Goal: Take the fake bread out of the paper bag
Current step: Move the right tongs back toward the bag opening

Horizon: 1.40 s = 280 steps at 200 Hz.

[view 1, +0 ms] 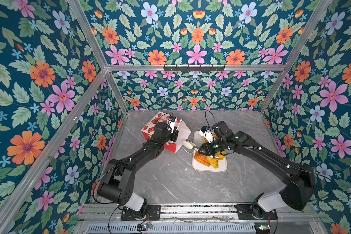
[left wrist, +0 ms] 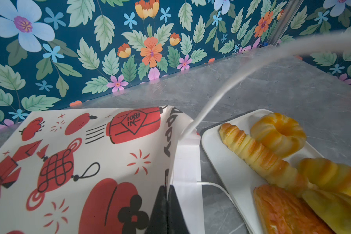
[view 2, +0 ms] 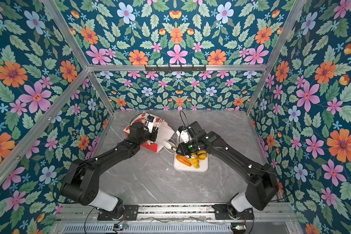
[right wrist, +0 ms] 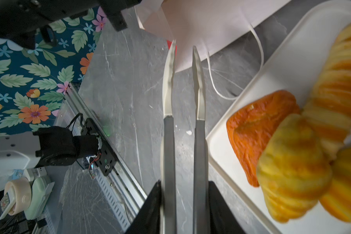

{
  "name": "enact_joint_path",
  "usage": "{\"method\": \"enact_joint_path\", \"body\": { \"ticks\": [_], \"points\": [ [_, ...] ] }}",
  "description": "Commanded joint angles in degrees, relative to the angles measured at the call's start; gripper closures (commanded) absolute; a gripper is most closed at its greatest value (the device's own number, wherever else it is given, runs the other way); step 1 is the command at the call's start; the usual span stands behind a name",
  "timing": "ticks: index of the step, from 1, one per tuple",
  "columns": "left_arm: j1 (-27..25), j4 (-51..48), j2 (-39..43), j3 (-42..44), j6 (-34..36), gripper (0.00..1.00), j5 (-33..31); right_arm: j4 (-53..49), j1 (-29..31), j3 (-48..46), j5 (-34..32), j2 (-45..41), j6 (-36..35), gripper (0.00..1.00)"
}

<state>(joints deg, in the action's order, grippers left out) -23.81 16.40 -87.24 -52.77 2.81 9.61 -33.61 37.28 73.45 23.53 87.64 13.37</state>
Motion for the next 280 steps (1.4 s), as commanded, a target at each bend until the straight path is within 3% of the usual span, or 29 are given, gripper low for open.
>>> {"method": "enact_joint_path", "body": {
  "ticks": [1, 44, 110, 217, 280],
  "points": [
    [-0.57, -5.43, -0.11, -2.48, 3.16, 1.0, -1.36, 11.06, -0.01, 0.87, 1.88, 4.32, 2.23, 0.64],
    [-2.11, -14.2, -1.76, -7.64, 9.36, 1.0, -8.03, 27.69, 0.07, -2.59, 4.05, 10.63, 12.13, 0.63],
    [-2.3, -11.31, -1.73, -6.26, 18.64, 1.0, -10.19, 47.52, 0.03, -7.57, 5.63, 17.35, 26.04, 0.6],
    [-2.29, -4.36, -2.41, -4.17, 21.49, 1.0, -5.97, 52.23, 0.03, 2.77, 11.95, 28.36, 34.95, 0.56],
    [-2.3, -3.22, -1.4, -4.53, 20.5, 1.0, -4.44, 48.59, 1.38, 8.38, 11.3, 32.67, 33.13, 0.54]
  ]
}}
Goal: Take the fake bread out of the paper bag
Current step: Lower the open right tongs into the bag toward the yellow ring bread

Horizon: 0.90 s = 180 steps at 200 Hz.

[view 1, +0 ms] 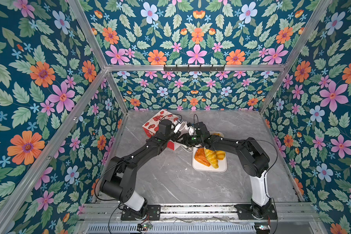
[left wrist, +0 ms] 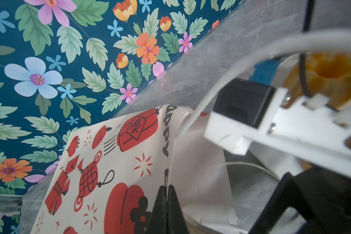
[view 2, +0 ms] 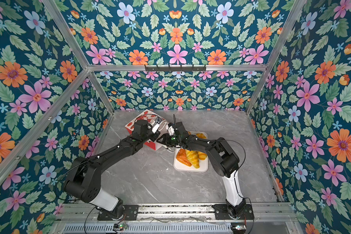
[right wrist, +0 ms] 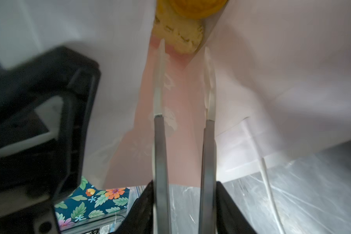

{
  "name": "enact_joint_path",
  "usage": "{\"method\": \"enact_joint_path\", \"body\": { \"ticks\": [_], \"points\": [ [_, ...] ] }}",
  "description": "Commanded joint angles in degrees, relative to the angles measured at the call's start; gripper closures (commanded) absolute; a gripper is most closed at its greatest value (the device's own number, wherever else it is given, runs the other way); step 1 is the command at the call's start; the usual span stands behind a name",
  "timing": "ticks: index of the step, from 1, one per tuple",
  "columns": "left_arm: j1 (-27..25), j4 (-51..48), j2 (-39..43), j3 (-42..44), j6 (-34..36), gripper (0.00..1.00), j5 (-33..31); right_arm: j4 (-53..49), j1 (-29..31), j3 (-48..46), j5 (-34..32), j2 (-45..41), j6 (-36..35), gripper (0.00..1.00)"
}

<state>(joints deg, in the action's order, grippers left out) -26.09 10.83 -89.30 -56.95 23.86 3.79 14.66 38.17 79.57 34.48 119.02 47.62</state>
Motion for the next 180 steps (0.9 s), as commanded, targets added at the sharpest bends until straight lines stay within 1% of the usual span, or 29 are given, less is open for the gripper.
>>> {"method": "enact_joint_path", "body": {
  "ticks": [1, 61, 131, 144, 150, 158, 180],
  "points": [
    [-0.02, 2.35, 0.63, -0.36, -0.51, 1.0, 1.38, 0.31, 0.49, 2.35, 0.34, 1.33, -1.16, 0.54],
    [-0.02, 2.87, 3.06, 0.86, -1.52, 1.0, 3.13, -1.59, 1.15, 8.79, -0.55, 6.68, -1.25, 0.52],
    [-0.06, 5.32, 3.65, 2.26, -3.77, 1.0, 6.57, -1.78, 1.77, 15.27, 1.67, 12.18, -1.21, 0.52],
    [-0.02, 5.34, 3.75, 2.34, -3.82, 1.0, 6.67, -1.01, 1.84, 15.44, 2.0, 12.61, -0.99, 0.55],
    [-0.02, 5.34, 3.84, 2.41, -3.82, 1.0, 6.67, -0.6, 1.83, 15.29, 2.15, 12.64, -0.91, 0.58],
    [-0.03, 5.34, 3.95, 2.58, -3.82, 1.0, 6.5, -0.43, 1.84, 15.1, 2.18, 12.58, -0.85, 0.65],
    [-0.06, 5.34, 4.35, 3.2, -3.67, 1.0, 5.98, -0.25, 1.83, 13.85, 2.0, 11.83, -1.19, 0.81]
  ]
}}
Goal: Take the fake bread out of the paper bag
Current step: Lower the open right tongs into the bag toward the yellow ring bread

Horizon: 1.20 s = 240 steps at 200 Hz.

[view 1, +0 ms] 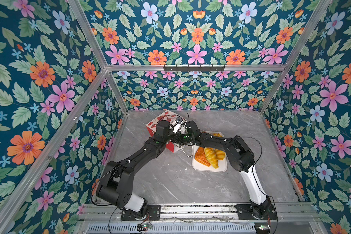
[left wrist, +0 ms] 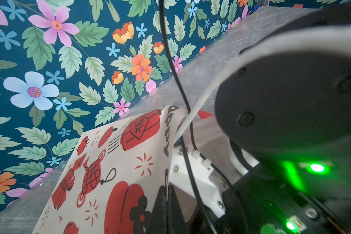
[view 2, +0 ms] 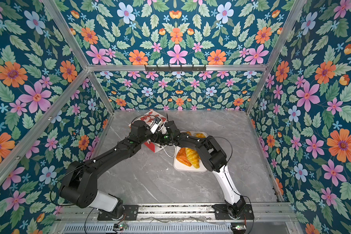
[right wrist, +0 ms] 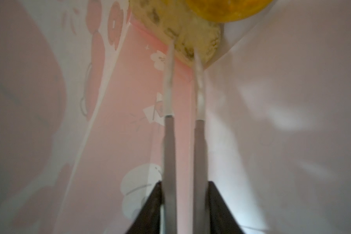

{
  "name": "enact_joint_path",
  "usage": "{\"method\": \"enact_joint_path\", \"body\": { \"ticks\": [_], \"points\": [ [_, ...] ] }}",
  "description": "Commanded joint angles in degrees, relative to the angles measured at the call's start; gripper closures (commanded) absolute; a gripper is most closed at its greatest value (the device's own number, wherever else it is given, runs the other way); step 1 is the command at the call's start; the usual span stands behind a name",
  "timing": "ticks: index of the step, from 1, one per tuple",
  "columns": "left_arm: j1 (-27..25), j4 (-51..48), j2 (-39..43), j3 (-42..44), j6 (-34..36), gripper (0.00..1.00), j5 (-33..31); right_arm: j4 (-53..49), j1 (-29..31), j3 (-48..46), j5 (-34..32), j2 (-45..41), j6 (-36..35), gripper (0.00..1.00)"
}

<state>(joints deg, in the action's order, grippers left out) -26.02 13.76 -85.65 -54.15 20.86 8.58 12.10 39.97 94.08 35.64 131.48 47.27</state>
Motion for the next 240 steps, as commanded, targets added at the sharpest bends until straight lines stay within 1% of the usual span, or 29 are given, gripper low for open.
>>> {"method": "enact_joint_path", "body": {
  "ticks": [1, 28, 52, 76, 107, 122, 139, 148, 169, 180, 192, 205, 240],
  "points": [
    [-0.11, 2.41, 0.72, 0.42, -0.66, 1.0, 1.18, 2.31, 0.03, -0.75, 0.88, -0.71, -0.85, 0.82],
    [-0.08, 2.33, 1.32, 1.45, -0.57, 1.0, 0.04, 1.81, -0.21, -3.8, 0.55, -3.04, -2.14, 0.94],
    [0.01, 1.9, 1.8, 2.02, -0.26, 1.0, -0.62, 1.71, -1.03, -7.97, 0.14, -6.21, -2.85, 1.0],
    [0.24, 1.41, 2.2, 2.03, 0.06, 1.0, -0.93, -0.47, -1.92, -11.54, -0.38, -9.85, -4.65, 1.0],
    [0.53, 0.68, 2.19, 1.19, 0.26, 1.0, -0.85, -3.29, -2.18, -15.87, -2.68, -14.88, -8.11, 1.0],
    [0.62, 0.23, 1.96, 0.64, 0.32, 1.0, -0.41, -5.14, -2.23, -16.82, -5.08, -16.46, -11.01, 1.0],
    [0.61, -0.04, 1.72, -0.03, 0.25, 1.0, 0.41, -8.57, -2.26, -15.9, -8.3, -16.63, -14.41, 1.0],
    [0.58, -0.13, 1.47, -0.43, -0.06, 1.0, 1.14, -9.47, -2.23, -15.31, -10.01, -16.36, -15.07, 0.95],
    [0.62, -0.56, 0.93, -1.19, -0.46, 1.0, 1.68, -10.14, -2.34, -14.2, -12.75, -16.02, -15.49, 0.89],
    [0.6, -0.75, 0.74, -1.39, -0.56, 1.0, 1.87, -10.31, -2.26, -13.53, -13.77, -15.58, -15.24, 0.82],
    [0.6, -0.93, 0.51, -1.48, -0.81, 1.0, 2.63, -10.31, -2.58, -12.26, -13.76, -14.57, -14.62, 0.76],
    [0.62, -0.93, 0.56, -1.53, -1.27, 1.0, 3.41, -9.92, -2.78, -10.87, -13.07, -13.25, -13.92, 0.73],
    [0.58, -1.02, 0.63, -0.72, -1.87, 1.0, 4.43, -10.0, -2.91, -7.07, -12.01, -10.07, -12.23, 0.6]
  ]
}}
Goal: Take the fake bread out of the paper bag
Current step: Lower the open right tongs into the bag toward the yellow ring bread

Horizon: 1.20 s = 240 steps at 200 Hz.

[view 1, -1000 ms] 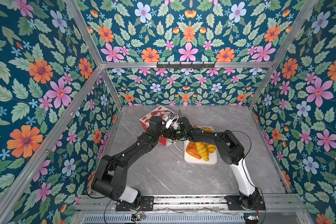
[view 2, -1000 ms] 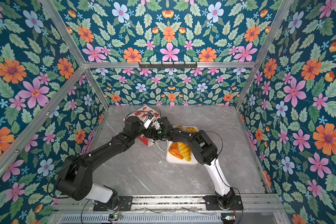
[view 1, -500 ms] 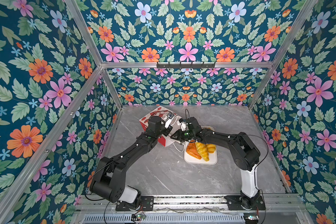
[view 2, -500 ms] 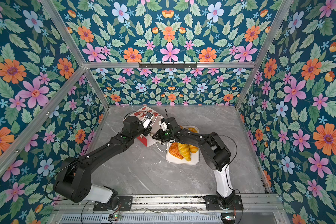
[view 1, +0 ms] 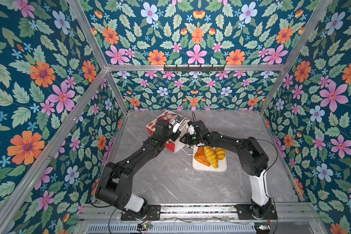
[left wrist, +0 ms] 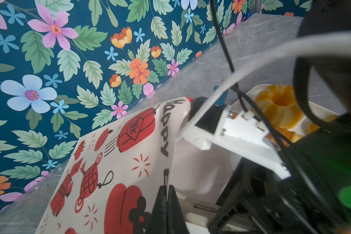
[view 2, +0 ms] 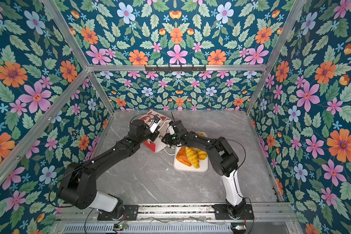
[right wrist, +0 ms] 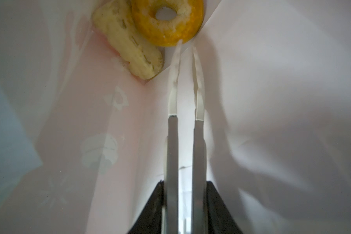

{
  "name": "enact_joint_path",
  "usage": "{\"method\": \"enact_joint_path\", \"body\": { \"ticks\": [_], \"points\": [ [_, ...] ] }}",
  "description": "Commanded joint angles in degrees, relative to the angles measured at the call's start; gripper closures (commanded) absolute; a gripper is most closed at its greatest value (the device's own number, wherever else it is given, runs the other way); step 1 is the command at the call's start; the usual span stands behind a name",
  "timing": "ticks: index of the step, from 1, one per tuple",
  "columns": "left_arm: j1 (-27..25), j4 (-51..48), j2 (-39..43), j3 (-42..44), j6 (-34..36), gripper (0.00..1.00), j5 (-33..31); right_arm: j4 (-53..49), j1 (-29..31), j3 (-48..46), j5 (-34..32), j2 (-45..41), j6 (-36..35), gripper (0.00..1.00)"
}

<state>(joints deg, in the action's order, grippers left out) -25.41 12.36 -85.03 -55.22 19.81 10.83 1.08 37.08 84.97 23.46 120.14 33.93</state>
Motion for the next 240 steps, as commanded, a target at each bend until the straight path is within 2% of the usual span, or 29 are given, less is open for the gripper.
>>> {"method": "enact_joint_path", "body": {
  "ticks": [1, 17, 61, 88, 137, 195, 240],
  "points": [
    [-0.01, 0.38, 0.03, 0.36, -0.82, 1.0, 2.26, 1.02, -0.05, 2.13, 0.22, 1.3, 1.16, 0.6],
    [0.01, 0.47, -0.09, 0.72, -1.24, 1.0, 2.93, 1.41, -0.16, 3.56, 1.2, 2.59, 2.22, 0.56],
    [-0.08, 2.01, -0.53, 1.77, -2.13, 1.0, 3.55, 3.3, -0.12, 6.16, 4.93, 4.97, 5.03, 0.56],
    [-0.06, 3.76, -1.05, 2.04, -3.18, 1.0, 2.27, 6.74, -0.09, 3.11, 5.8, 3.82, 7.09, 0.56],
    [-0.07, 3.99, -3.68, -1.08, -6.43, 1.0, 1.99, 13.16, 0.6, -4.61, 3.37, 0.33, 10.15, 0.56],
    [0.01, 2.36, -5.58, -4.44, -8.83, 1.0, 1.12, 11.69, 3.72, -4.04, 0.42, -0.19, 9.47, 0.56],
    [-0.08, 3.19, -4.64, -3.76, -9.33, 1.0, 4.23, 9.52, 3.28, -0.14, -2.67, 2.02, 9.29, 0.54]
  ]
}}
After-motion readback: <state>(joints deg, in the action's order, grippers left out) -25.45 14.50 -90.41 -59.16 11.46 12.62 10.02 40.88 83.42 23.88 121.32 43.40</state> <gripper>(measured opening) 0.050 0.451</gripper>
